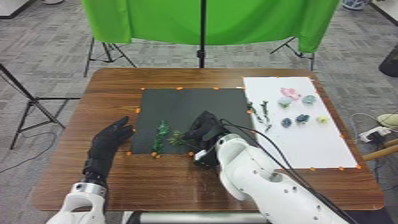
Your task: Arrange flowers
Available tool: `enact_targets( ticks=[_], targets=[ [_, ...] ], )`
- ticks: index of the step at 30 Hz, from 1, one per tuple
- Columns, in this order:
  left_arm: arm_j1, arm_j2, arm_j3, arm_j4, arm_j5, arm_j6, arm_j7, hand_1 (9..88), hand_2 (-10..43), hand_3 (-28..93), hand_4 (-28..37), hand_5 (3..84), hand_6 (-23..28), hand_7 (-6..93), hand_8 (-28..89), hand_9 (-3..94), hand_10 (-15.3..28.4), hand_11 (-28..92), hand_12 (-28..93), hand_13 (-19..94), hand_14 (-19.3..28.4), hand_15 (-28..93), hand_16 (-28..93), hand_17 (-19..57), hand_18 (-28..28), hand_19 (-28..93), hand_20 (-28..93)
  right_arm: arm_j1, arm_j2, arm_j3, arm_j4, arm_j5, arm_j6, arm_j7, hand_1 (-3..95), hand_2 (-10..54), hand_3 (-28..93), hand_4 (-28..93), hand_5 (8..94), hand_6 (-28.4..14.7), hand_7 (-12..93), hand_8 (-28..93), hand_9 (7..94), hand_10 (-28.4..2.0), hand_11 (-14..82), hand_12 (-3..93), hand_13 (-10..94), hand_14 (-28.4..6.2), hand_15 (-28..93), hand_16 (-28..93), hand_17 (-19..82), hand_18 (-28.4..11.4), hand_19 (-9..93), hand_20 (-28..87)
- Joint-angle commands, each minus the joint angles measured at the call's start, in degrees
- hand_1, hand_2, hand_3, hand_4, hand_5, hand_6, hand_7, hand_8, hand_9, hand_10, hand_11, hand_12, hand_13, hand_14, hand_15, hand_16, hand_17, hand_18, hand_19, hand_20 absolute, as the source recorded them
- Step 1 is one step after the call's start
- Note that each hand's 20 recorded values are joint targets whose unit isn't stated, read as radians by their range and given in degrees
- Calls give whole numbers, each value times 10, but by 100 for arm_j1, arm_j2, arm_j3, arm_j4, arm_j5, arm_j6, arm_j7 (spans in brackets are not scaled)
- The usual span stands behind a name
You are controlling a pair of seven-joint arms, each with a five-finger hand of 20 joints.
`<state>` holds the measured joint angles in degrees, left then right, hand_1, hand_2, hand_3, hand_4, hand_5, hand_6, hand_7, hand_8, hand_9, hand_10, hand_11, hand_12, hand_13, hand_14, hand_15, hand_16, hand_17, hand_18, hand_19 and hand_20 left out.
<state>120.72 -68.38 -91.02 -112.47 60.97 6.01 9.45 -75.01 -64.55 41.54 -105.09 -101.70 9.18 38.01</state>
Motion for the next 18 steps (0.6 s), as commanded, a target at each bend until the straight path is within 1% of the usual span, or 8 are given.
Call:
enact_targets(
  ticks=[1, 4, 7, 10, 11, 13, 16, 18],
  targets=[
    [92, -53, 85, 36, 23, -100, -120, 252, -9, 645, -236, 413, 27, 108, -53, 405, 123, 148, 146, 311, 161, 179, 21, 48, 118, 22, 197, 1, 22, 29, 45, -377, -55, -238, 475, -95, 560, -171, 741, -24, 169, -43, 891, -119, 350, 278, 932, -23, 542, 369, 674, -101, 932, 543],
    [70, -57, 87, 45, 41, -135, -127, 252, -9, 644, -236, 414, 27, 108, -53, 405, 123, 148, 147, 311, 161, 179, 22, 47, 118, 23, 197, -82, 82, 180, -72, -699, -156, -293, 428, -95, 593, -196, 731, -27, 157, -73, 886, -122, 350, 278, 929, -26, 539, 368, 669, -104, 932, 541],
    [69, -66, 84, 44, 41, -153, -124, 253, -8, 643, -235, 416, 28, 108, -53, 405, 123, 148, 146, 311, 161, 179, 22, 47, 118, 22, 196, -240, 281, 400, -315, -1017, -145, -270, 361, -95, 605, -161, 726, -28, 151, -71, 883, -126, 348, 278, 926, -30, 538, 367, 663, -109, 932, 543],
    [114, -62, 62, 31, 25, -129, -128, 252, -9, 644, -235, 416, 28, 108, -53, 405, 122, 148, 146, 311, 161, 179, 22, 47, 118, 23, 196, -456, 533, 700, -583, -1039, -406, -170, 336, -95, 609, -143, 723, -31, 145, -70, 884, -128, 347, 278, 925, -32, 539, 367, 662, -113, 932, 545],
    [134, -63, 51, 22, 24, -122, -130, 251, -10, 645, -235, 416, 29, 108, -53, 405, 122, 149, 146, 311, 161, 179, 22, 47, 118, 23, 196, -534, 606, 802, -677, -953, -560, -121, 318, -87, 610, -135, 723, -32, 143, -69, 884, -128, 347, 278, 925, -33, 540, 366, 662, -114, 932, 546],
    [150, -72, 45, 18, 30, -127, -135, 252, -10, 645, -235, 416, 28, 108, -53, 405, 123, 148, 146, 311, 161, 179, 22, 46, 119, 23, 196, -699, 731, 1007, -862, -791, -1010, 4, 278, -38, 603, -129, 728, -37, 140, -67, 885, -130, 349, 279, 924, -35, 542, 365, 661, -115, 932, 549],
    [172, -80, 39, 8, 32, -115, -133, 252, -9, 644, -236, 417, 28, 109, -53, 405, 122, 149, 147, 311, 161, 179, 22, 46, 119, 22, 195, -864, 843, 1078, -1004, -616, -1425, 96, 272, 11, 581, -125, 755, -42, 138, -65, 893, -133, 359, 275, 930, -45, 555, 358, 667, -123, 932, 559],
    [156, -84, 44, 12, 35, -124, -130, 252, -9, 644, -235, 417, 28, 109, -53, 405, 122, 149, 147, 311, 161, 179, 22, 46, 119, 23, 196, -872, 830, 994, -941, -559, -1506, 99, 273, 29, 571, -124, 763, -43, 135, -66, 898, -135, 361, 273, 933, -47, 557, 355, 670, -124, 932, 564]
  ],
)
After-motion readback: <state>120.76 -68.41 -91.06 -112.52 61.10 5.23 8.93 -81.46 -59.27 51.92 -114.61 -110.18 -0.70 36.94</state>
